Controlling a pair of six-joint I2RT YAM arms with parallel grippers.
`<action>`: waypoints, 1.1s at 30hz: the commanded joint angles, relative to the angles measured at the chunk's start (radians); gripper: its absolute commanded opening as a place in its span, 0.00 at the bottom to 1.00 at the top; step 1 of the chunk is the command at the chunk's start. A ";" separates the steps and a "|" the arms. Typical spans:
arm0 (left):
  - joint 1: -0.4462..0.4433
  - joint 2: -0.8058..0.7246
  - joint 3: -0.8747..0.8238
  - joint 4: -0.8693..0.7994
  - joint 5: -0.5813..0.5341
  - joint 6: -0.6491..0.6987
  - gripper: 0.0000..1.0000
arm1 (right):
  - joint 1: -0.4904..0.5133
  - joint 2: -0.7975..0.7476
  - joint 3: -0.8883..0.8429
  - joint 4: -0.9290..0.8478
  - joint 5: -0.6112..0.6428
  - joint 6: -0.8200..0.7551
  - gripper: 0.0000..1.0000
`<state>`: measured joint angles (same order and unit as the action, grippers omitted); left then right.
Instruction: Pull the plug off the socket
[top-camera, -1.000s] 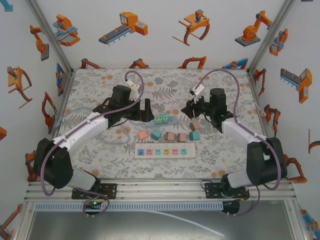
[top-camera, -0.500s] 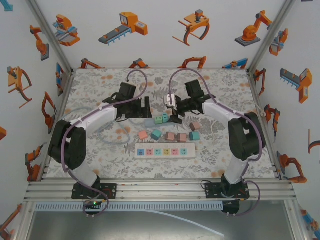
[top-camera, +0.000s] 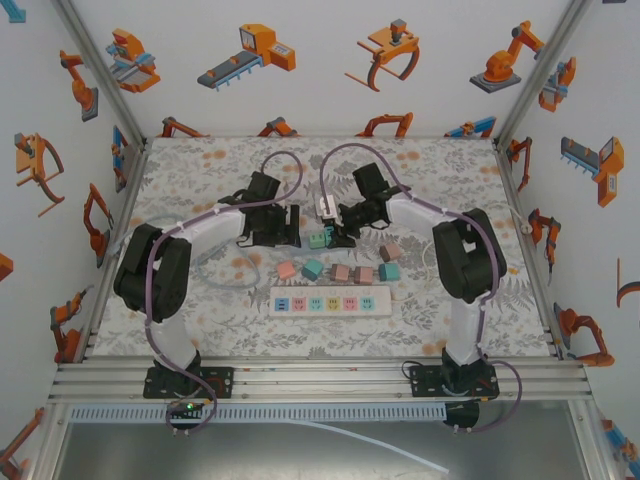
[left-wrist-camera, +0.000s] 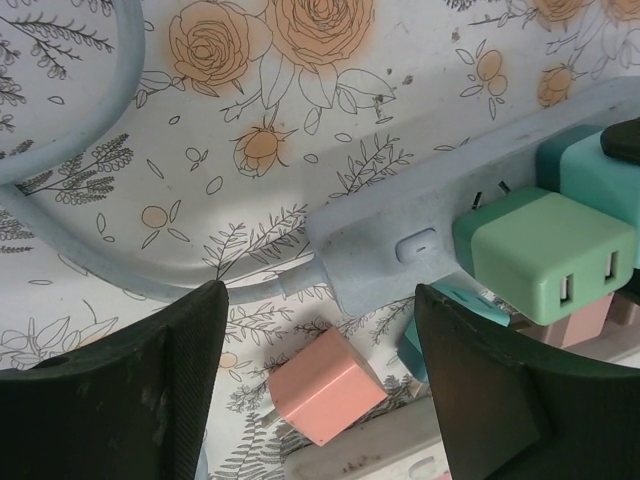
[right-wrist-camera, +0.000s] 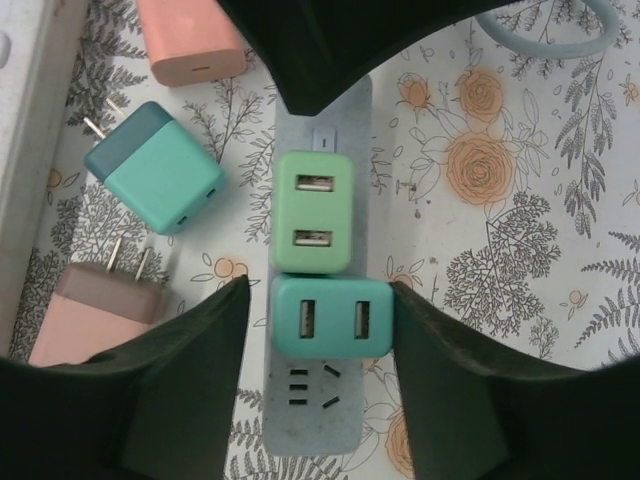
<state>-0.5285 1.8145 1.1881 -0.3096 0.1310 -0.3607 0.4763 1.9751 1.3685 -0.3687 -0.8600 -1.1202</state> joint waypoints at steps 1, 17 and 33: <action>0.003 0.030 0.037 -0.018 0.021 0.020 0.69 | 0.003 0.023 0.024 -0.061 -0.024 -0.003 0.48; 0.004 0.084 0.030 -0.015 0.045 0.017 0.69 | 0.003 0.055 0.093 -0.083 -0.015 0.031 0.29; 0.002 0.183 0.037 -0.121 -0.030 0.002 0.65 | 0.002 -0.001 0.084 0.073 -0.118 0.149 0.11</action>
<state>-0.5266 1.9148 1.2530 -0.3099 0.2104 -0.3782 0.4736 2.0239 1.4288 -0.3962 -0.8577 -1.0092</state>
